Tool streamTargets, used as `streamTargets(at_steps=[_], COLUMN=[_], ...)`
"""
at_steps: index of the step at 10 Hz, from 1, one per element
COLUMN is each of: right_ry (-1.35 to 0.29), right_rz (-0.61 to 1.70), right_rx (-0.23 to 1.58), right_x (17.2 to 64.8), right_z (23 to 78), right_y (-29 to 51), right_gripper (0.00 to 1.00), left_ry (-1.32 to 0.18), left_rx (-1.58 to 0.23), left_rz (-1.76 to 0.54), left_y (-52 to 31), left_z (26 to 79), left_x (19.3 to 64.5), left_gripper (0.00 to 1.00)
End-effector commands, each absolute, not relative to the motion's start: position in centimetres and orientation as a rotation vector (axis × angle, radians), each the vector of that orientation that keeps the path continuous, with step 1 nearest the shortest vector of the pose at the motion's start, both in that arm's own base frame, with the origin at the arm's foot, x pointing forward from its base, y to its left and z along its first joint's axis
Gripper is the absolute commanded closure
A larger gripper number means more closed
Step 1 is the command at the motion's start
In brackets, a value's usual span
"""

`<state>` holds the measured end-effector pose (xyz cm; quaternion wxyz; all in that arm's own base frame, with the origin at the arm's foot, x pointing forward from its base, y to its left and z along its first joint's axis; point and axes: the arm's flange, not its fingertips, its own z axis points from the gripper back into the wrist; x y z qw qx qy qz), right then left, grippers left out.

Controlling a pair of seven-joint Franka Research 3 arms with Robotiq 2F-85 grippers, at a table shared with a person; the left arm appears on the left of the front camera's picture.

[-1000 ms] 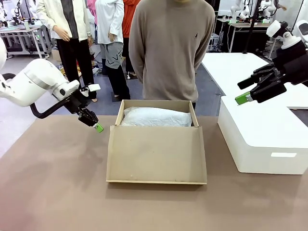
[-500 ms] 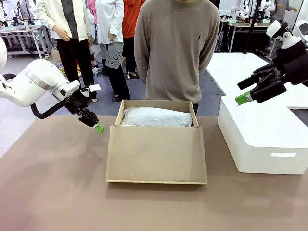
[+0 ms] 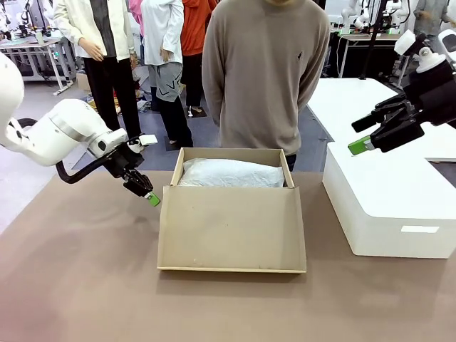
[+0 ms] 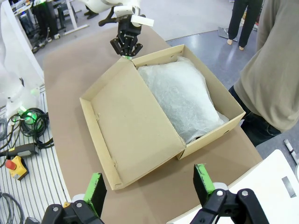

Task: Pack the shoes into the box.
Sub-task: Close the Shoes Box.

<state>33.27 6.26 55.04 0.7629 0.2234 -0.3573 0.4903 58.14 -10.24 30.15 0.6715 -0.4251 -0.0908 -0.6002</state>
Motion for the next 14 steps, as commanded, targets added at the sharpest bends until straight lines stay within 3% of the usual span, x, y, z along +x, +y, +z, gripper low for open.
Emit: streamTargets(at_steps=[1, 14], right_ry=[-0.809, -0.809], right_rz=[1.085, 1.085], right_rx=[0.511, 0.511], right_x=[33.7, 33.7], right_z=[55.1, 55.1], right_y=[6.2, 6.2], right_gripper=[0.0, 0.0], left_ry=[-0.189, -0.14], left_rx=[-0.991, -1.222], left_rz=[-1.376, -1.421], left_y=[-10.4, -13.6], left_z=[29.7, 26.2], left_x=[58.6, 57.1], left_gripper=[1.0, 1.0])
